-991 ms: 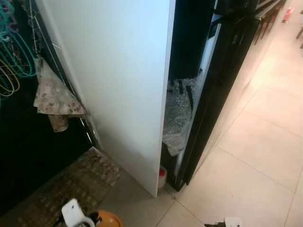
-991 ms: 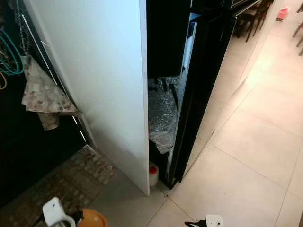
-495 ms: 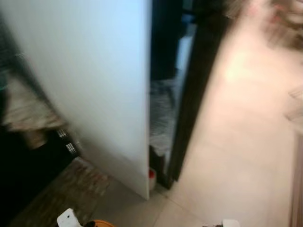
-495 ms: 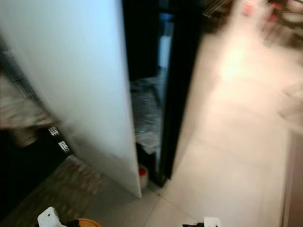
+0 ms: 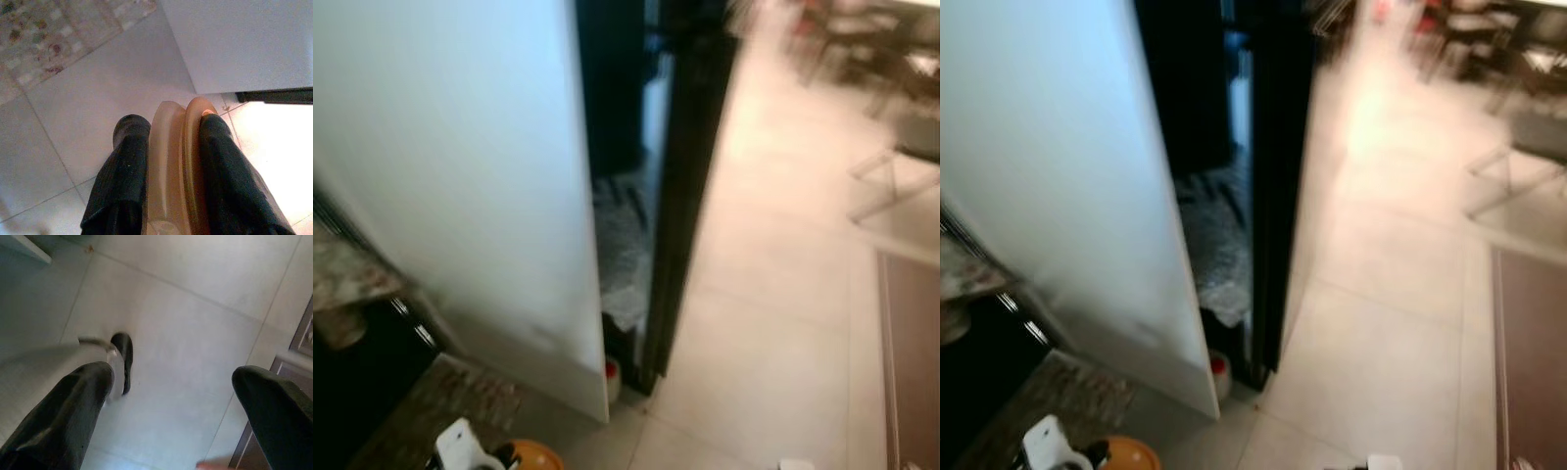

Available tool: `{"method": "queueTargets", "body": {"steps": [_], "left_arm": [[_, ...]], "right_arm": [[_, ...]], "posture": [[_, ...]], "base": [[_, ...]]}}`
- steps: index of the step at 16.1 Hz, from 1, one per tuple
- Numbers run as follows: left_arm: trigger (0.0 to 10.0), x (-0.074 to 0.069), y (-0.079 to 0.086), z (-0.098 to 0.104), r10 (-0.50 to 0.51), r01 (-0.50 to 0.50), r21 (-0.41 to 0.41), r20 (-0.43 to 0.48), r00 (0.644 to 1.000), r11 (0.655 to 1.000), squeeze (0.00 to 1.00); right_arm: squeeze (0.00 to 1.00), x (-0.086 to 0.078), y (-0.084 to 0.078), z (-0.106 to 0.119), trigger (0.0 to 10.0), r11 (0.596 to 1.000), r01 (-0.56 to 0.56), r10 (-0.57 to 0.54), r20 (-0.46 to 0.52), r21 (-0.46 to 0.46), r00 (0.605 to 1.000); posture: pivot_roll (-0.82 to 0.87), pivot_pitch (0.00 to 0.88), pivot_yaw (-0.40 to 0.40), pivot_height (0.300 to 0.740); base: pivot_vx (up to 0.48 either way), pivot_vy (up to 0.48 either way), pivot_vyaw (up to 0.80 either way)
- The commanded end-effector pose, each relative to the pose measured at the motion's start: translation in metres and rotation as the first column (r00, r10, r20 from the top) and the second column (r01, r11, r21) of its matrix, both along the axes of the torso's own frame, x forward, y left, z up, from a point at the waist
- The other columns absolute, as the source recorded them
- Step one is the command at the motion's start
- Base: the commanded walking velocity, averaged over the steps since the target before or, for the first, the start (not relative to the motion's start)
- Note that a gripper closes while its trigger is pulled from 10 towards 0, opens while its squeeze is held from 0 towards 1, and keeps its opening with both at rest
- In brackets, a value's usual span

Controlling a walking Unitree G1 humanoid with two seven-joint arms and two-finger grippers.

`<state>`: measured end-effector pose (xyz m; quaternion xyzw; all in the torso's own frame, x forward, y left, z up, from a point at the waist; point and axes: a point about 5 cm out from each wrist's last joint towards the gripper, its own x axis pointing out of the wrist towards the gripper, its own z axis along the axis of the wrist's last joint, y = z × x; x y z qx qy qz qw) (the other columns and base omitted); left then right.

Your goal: Restocking fridge

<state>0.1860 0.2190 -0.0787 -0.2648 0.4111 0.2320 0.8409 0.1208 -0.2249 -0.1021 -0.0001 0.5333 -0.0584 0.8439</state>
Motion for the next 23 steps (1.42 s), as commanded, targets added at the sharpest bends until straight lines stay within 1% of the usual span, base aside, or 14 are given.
{"method": "queueTargets", "body": {"steps": [1, 2, 11, 14, 16, 17, 18, 19, 20, 21, 22, 23], "left_arm": [[10.0, -0.009, 0.003, -0.004, -0.001, 0.001, 0.005, -0.029, 1.0, 1.0, 0.0], [10.0, -0.008, 0.002, -0.004, -0.017, 0.018, 0.009, -0.026, 1.0, 1.0, 0.0], [10.0, -0.009, 0.001, -0.004, -0.033, 0.033, 0.011, -0.03, 0.999, 0.999, 0.0], [10.0, -0.007, -0.001, -0.004, -0.044, 0.044, 0.014, -0.033, 0.999, 0.999, 0.0], [10.0, -0.005, -0.003, -0.003, -0.045, 0.045, 0.014, -0.031, 0.999, 0.999, 0.0], [10.0, -0.004, -0.005, -0.003, -0.046, 0.046, 0.012, -0.028, 0.999, 0.999, 0.0], [10.0, -0.004, -0.005, -0.003, -0.044, 0.044, 0.011, -0.028, 0.999, 0.999, 0.0], [10.0, -0.004, -0.005, -0.003, -0.045, 0.046, 0.013, -0.029, 0.999, 0.999, 0.0], [10.0, -0.004, -0.004, -0.003, -0.048, 0.048, 0.016, -0.031, 0.998, 0.999, 0.0], [10.0, -0.005, -0.003, -0.003, -0.051, 0.052, 0.02, -0.034, 0.998, 0.998, 0.0], [10.0, -0.005, -0.003, -0.003, -0.052, 0.053, 0.021, -0.034, 0.998, 0.998, 0.0], [10.0, -0.004, -0.001, -0.003, -0.056, 0.057, 0.026, -0.033, 0.998, 0.998, 0.0]], "right_arm": [[0.0, 0.004, 0.002, 0.001, 10.0, 1.0, -0.009, 0.009, 0.013, 0.001, 1.0], [0.0, 0.004, 0.002, 0.001, 10.0, 1.0, -0.003, 0.003, 0.015, 0.0, 1.0], [0.0, 0.004, 0.002, 0.001, 10.0, 1.0, 0.014, -0.014, 0.028, 0.007, 0.999], [0.0, 0.005, 0.001, 0.002, 10.0, 1.0, 0.019, -0.019, 0.037, -0.004, 0.999], [0.0, 0.007, 0.0, 0.003, 10.0, 0.999, 0.035, -0.034, 0.057, -0.013, 0.998], [0.0, 0.008, -0.001, 0.004, 10.0, 0.999, 0.02, -0.017, 0.069, -0.038, 0.997], [0.0, 0.011, -0.003, 0.006, 10.0, 0.997, 0.027, -0.019, 0.109, -0.074, 0.994], [0.0, 0.013, -0.004, 0.008, 10.0, 0.993, 0.068, -0.055, 0.146, -0.092, 0.988], [0.0, 0.016, -0.005, 0.009, 10.0, 0.991, 0.066, -0.045, 0.176, -0.119, 0.983], [0.0, 0.043, -0.005, 0.024, 10.0, 0.98, 0.043, 0.018, 0.306, -0.194, 0.952], [0.0, 0.066, -0.006, 0.038, 10.0, 0.974, 0.045, 0.048, 0.4, -0.221, 0.915], [0.0, 0.098, -0.007, 0.064, 10.0, 0.963, 0.031, 0.126, 0.547, -0.268, 0.827]], "posture": [[-0.03, 0.0, 0.03, 0.74], [-0.03, 0.0, 0.032, 0.74], [-0.04, 0.0, 0.041, 0.74], [-0.04, 0.0, 0.038, 0.74], [-0.04, 0.0, 0.036, 0.74], [-0.04, 0.0, 0.034, 0.74], [-0.04, 0.0, 0.036, 0.74], [-0.06, 0.0, 0.045, 0.74], [-0.08, 0.0, 0.049, 0.74], [-0.09, 0.0, 0.055, 0.74], [-0.09, 0.0, 0.055, 0.74], [-0.09, 0.0, 0.059, 0.74]], "base": [[0.0, 0.0, 0.0], [0.247, 0.0, 0.0], [0.275, 0.0, 0.0], [0.0, 0.0, 0.0], [0.0, 0.0, 0.0], [0.0, 0.0, 0.0], [0.0, 0.0, 0.0], [0.0, 0.0, 0.0], [0.0, 0.0, 0.0], [0.0, 0.0, 0.0], [0.0, 0.0, 0.0], [0.0, 0.0, 0.0]]}}
